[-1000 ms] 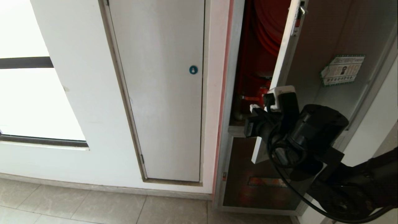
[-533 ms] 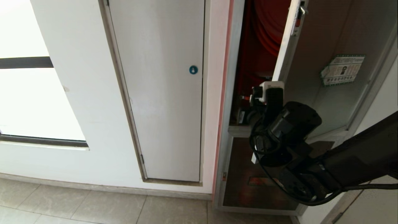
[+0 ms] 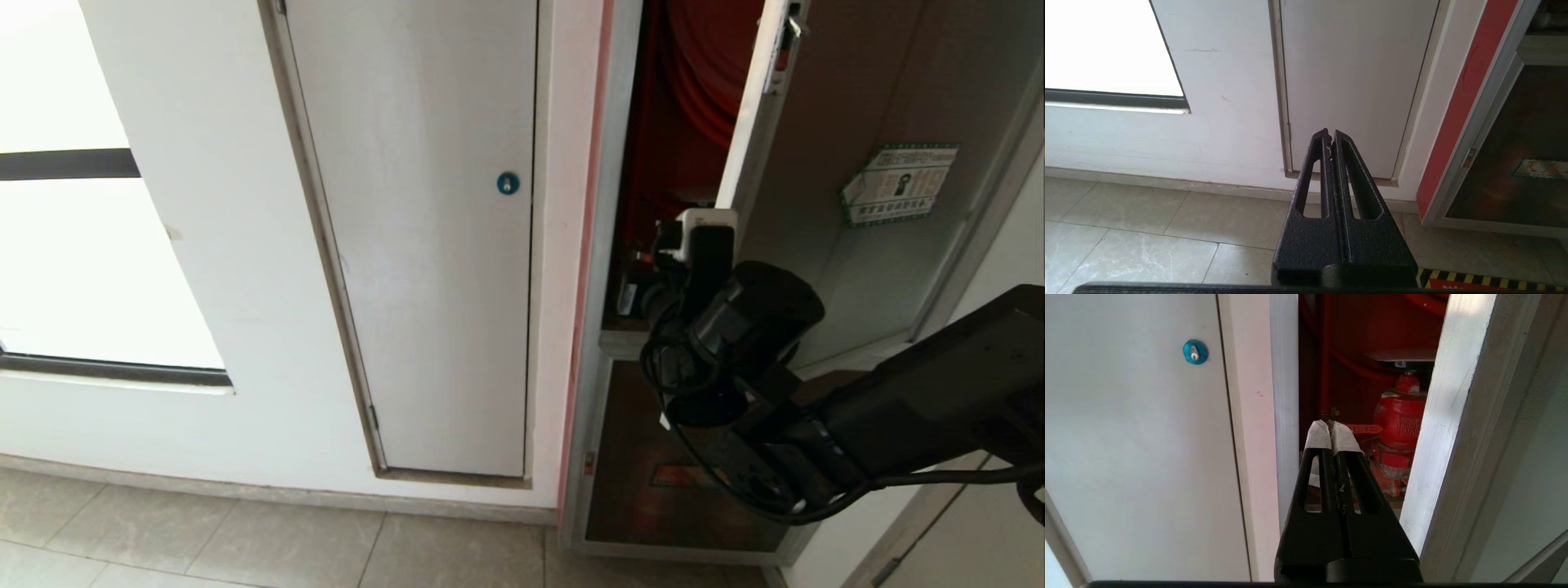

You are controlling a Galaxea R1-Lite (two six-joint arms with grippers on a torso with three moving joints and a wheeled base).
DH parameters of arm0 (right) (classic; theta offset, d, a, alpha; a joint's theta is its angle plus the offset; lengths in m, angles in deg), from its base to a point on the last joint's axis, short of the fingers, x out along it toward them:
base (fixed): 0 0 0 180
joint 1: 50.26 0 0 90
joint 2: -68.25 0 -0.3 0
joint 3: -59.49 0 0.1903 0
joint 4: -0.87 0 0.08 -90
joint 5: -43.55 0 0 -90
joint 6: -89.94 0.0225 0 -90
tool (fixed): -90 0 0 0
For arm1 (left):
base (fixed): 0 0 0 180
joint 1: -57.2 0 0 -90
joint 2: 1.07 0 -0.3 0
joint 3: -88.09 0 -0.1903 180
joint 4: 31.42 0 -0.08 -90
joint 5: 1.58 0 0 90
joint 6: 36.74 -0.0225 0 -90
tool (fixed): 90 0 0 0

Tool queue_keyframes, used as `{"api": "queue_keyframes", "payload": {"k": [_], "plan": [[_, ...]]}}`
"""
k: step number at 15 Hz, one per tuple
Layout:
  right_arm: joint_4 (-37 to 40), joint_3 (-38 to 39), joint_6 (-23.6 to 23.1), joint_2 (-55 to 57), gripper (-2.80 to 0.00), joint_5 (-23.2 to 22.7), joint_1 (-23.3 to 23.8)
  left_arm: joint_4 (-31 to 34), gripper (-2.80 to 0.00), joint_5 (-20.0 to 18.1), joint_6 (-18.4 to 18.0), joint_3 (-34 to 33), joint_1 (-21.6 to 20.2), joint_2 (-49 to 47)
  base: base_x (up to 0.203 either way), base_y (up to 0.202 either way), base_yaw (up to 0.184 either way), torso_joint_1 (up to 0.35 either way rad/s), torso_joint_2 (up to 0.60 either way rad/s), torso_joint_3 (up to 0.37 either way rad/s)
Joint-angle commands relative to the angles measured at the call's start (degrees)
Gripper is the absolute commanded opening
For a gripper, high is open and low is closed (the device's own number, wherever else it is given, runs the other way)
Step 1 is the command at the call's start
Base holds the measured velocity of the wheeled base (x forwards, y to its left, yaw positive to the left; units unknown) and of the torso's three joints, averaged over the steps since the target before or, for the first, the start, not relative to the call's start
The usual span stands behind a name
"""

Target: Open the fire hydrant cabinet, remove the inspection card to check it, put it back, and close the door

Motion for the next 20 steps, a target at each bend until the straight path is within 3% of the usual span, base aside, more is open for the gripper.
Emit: {"api": "queue_keyframes", "payload": {"k": [1, 10, 20], "plan": [[-0.48, -1.03, -0.09, 0.71, -2.80, 0.84, -0.02, -0.02, -2.80, 0.02, 0.02, -0.35, -0.03, -0.07, 0.000, 0.000, 0.000, 0.000, 0.00, 0.000], [0.16, -11.86, -4.23, 5.82, -2.80, 6.89, 0.76, -0.02, -2.80, 0.02, 0.02, -0.35, -0.03, -0.07, 0.000, 0.000, 0.000, 0.000, 0.00, 0.000], [0.85, -12.60, -4.66, 5.57, -2.80, 7.47, 3.67, -0.02, -2.80, 0.02, 0.02, -0.35, -0.03, -0.07, 0.000, 0.000, 0.000, 0.000, 0.00, 0.000]]}}
